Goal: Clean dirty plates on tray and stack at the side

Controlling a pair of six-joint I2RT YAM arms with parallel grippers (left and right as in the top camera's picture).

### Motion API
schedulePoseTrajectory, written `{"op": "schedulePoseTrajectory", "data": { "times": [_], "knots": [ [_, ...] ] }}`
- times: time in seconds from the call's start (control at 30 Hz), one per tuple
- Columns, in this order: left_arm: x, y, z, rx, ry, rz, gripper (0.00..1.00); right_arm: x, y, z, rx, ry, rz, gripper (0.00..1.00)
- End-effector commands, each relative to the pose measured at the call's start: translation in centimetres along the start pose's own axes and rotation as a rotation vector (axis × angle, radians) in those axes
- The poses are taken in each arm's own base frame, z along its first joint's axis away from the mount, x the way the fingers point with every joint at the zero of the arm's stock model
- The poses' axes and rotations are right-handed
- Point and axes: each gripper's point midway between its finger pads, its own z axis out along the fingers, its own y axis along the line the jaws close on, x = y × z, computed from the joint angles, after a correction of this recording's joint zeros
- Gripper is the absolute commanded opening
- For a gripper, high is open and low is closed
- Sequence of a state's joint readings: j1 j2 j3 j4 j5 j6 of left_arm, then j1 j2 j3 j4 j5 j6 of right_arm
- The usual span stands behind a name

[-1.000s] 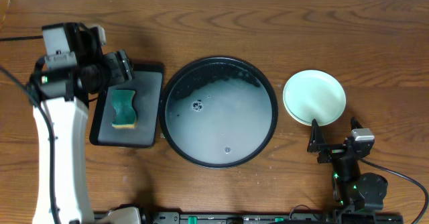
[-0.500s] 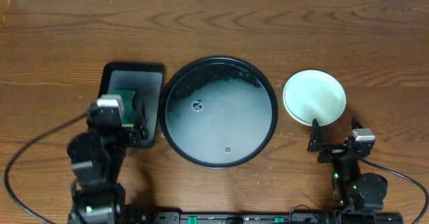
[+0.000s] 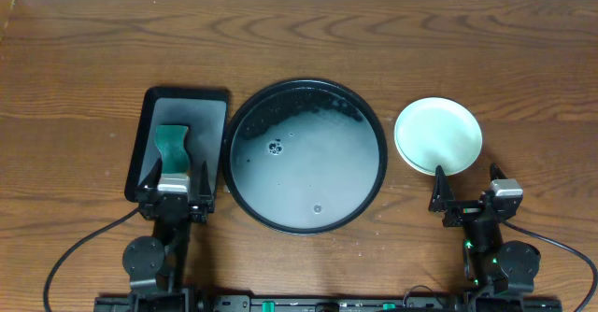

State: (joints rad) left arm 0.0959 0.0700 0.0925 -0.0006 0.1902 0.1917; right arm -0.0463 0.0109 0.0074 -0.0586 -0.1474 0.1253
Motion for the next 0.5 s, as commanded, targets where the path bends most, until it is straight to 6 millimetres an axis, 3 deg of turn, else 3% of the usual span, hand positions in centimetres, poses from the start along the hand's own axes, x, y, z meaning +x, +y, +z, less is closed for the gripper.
{"op": "schedulePoseTrajectory", "data": {
  "times": [0.0, 0.3, 0.47],
  "knots": [
    [1.3, 0.1, 0.0, -0.015, 0.003, 0.013, 0.76, 0.1, 0.2, 0.0, -0.008, 0.001, 0.008, 0.99],
    [4.1, -0.3, 0.1, -0.003, 0.077, 0.004, 0.76, 0.1, 0.2, 0.0, -0.008, 0.001, 0.008, 0.99],
    [4.1, -0.3, 0.1, -0.003, 0.076, 0.005, 0.76, 0.1, 0.2, 0.0, -0.008, 0.001, 0.008, 0.99]
  ]
}}
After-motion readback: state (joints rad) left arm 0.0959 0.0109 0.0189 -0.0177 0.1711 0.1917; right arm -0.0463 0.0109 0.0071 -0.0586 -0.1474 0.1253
